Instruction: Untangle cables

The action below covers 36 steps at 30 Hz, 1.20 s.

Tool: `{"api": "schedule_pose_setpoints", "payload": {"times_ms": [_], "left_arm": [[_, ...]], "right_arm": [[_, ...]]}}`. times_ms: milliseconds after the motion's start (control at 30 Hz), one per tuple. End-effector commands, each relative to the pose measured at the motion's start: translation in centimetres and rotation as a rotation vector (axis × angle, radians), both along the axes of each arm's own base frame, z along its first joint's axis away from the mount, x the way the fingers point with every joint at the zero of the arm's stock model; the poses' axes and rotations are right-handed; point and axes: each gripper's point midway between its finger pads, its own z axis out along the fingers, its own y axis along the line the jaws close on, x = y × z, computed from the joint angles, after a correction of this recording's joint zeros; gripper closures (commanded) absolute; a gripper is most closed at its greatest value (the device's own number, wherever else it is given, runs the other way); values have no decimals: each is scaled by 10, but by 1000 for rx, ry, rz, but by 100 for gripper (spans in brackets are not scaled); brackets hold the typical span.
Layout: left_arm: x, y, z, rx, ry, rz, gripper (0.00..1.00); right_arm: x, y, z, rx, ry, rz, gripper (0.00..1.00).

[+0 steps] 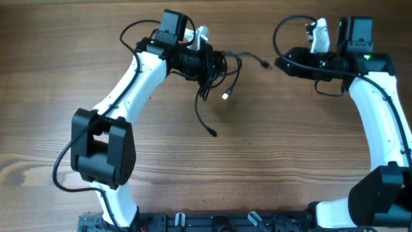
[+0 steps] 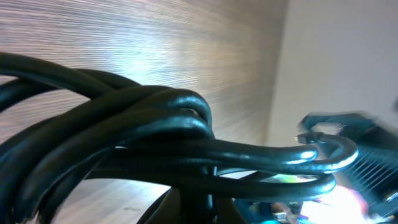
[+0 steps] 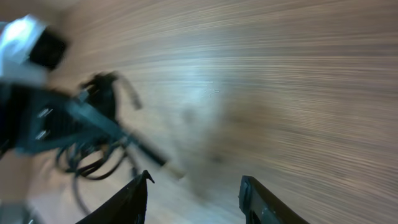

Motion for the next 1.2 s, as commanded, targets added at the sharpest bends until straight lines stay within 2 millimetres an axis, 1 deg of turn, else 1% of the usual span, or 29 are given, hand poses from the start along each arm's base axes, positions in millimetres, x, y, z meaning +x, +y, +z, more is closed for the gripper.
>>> {"api": "schedule_pose_setpoints", "payload": {"times_ms": [0,67,100,200,267,367,400,467,600,667,733,767,867,967,1067,1133,1167], "left_arm": [[7,6,13,-126,250,147,96],[10,10,14,-144,357,227,96],[10,11,15,-157,405,251,96],[9,5,26,-213,462,248,96],[7,0,38,-274,501,219,96],[4,-8,59,-359,488,132,96],[2,-11,69,-394,460,81,96],[0,-12,71,-403,459,63,96],[-3,-17,72,-402,461,49,96],[-4,-18,72,-401,462,46,96],[-5,-19,72,-401,462,43,96],[-5,-19,72,-402,463,41,96],[-5,-20,75,-410,448,28,96],[-4,-21,81,-432,406,-2,96],[-3,-22,88,-450,365,-27,96],[-2,-22,88,-450,346,-32,96],[-1,-21,87,-449,330,-34,96]], "right_arm": [[-11,33,33,112,-79,144,50],[-15,46,35,125,-84,181,49],[-17,54,35,124,-90,205,46],[-21,73,37,122,-115,260,41],[-20,85,39,119,-132,273,39],[-6,85,32,96,-81,156,39],[5,83,25,84,-51,75,39],[12,85,24,88,-50,43,39],[24,100,26,124,-73,31,40],[31,98,18,108,-30,-59,42],[37,91,4,79,24,-168,49],[40,88,-2,75,46,-208,51],[44,86,-15,68,83,-245,59],[47,84,-26,50,99,-260,63],[49,82,-29,35,94,-262,77],[51,77,-29,36,93,-272,92],[51,73,-27,33,89,-274,96]]}}
